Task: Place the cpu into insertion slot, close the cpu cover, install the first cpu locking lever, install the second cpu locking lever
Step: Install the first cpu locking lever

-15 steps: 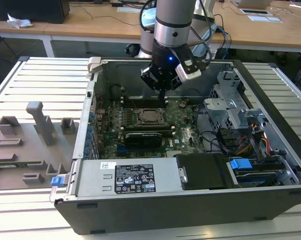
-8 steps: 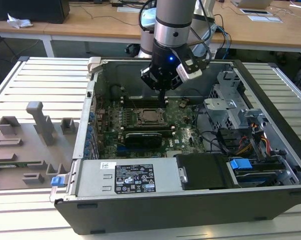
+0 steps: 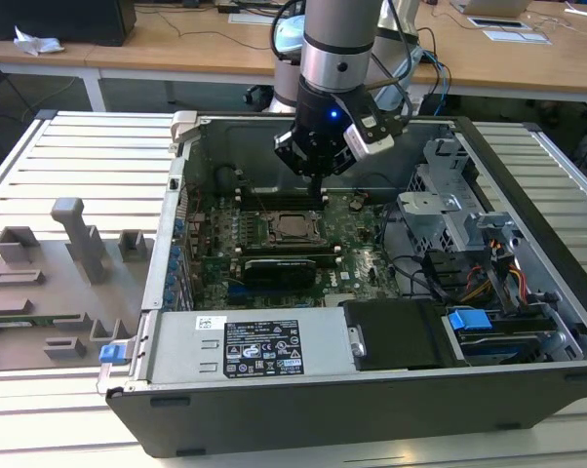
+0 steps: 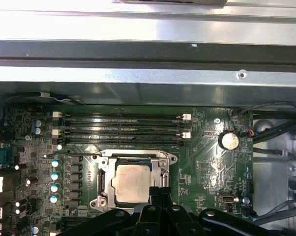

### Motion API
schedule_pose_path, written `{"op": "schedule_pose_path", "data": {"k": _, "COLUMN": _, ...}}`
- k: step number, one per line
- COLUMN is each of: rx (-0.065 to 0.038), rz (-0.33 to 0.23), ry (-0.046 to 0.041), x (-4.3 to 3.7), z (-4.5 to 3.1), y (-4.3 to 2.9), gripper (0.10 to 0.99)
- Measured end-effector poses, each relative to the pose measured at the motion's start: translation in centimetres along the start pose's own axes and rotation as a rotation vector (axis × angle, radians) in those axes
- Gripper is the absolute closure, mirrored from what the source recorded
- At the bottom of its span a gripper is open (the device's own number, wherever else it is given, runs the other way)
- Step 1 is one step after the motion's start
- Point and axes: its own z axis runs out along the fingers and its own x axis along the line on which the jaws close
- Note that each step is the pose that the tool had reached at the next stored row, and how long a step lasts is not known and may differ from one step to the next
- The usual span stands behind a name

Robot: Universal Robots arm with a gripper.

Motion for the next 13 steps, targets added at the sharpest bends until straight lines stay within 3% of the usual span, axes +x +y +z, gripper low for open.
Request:
{"op": "schedule_pose_path", "data": {"k": 7, "rx": 0.000, "rz": 0.000, "ry": -0.0001, "x": 0.98, "z": 0.00, "y": 0.02, "gripper": 0.980}}
{"op": "schedule_pose_path", "data": {"k": 13, "rx": 0.000, "rz": 0.000, "ry": -0.0001, "x": 2.28, "z": 0.00, "y": 0.06, "gripper": 0.980}}
